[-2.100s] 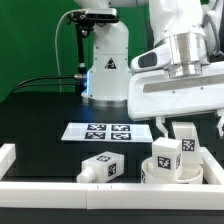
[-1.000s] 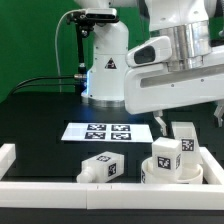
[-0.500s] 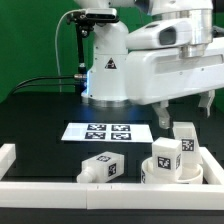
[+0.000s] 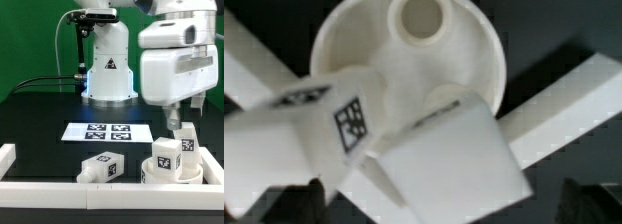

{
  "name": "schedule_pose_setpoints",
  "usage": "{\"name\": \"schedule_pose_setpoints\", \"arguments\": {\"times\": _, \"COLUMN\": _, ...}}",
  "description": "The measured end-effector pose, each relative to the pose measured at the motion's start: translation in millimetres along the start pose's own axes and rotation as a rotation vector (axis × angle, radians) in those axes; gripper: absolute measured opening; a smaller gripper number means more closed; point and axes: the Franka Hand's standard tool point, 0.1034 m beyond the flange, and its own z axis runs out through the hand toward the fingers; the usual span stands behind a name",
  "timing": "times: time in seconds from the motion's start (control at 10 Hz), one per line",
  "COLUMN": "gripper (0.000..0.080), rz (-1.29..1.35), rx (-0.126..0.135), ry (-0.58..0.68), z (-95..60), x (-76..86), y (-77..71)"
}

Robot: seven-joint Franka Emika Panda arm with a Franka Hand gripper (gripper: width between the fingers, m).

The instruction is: Assemble stool

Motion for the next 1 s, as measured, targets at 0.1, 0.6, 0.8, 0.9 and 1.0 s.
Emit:
{"name": "schedule_pose_setpoints", "arguments": {"times": 0.1, "gripper": 0.0649, "rz": -0.090, "rx": 0.000, "ry": -0.010, "z": 2.8, "x": 0.3, "y": -1.7}}
{"name": "schedule_pose_setpoints", "arguments": {"times": 0.6, "gripper": 0.0639, "rz": -0.239, "rx": 0.021, "ry": -0.028, "z": 27.8, "x": 1.3, "y": -0.8}}
{"name": "schedule_pose_setpoints", "arguments": {"times": 0.8, "gripper": 0.0479, "rz": -0.209, "rx": 0.022, "ry": -0.029, "z": 28.5, "x": 0.7, "y": -1.0}}
{"name": "schedule_pose_setpoints", "arguments": {"times": 0.9, "gripper": 0.0333, "rz": -0.154, "rx": 0.021, "ry": -0.029, "z": 28.6, "x": 0.8, "y": -1.1}}
{"name": "schedule_pose_setpoints", "arguments": {"times": 1.0, "gripper": 0.0333, "rz": -0.089, "rx": 0.021, "ry": -0.030, "z": 28.7, "x": 0.8, "y": -1.2}}
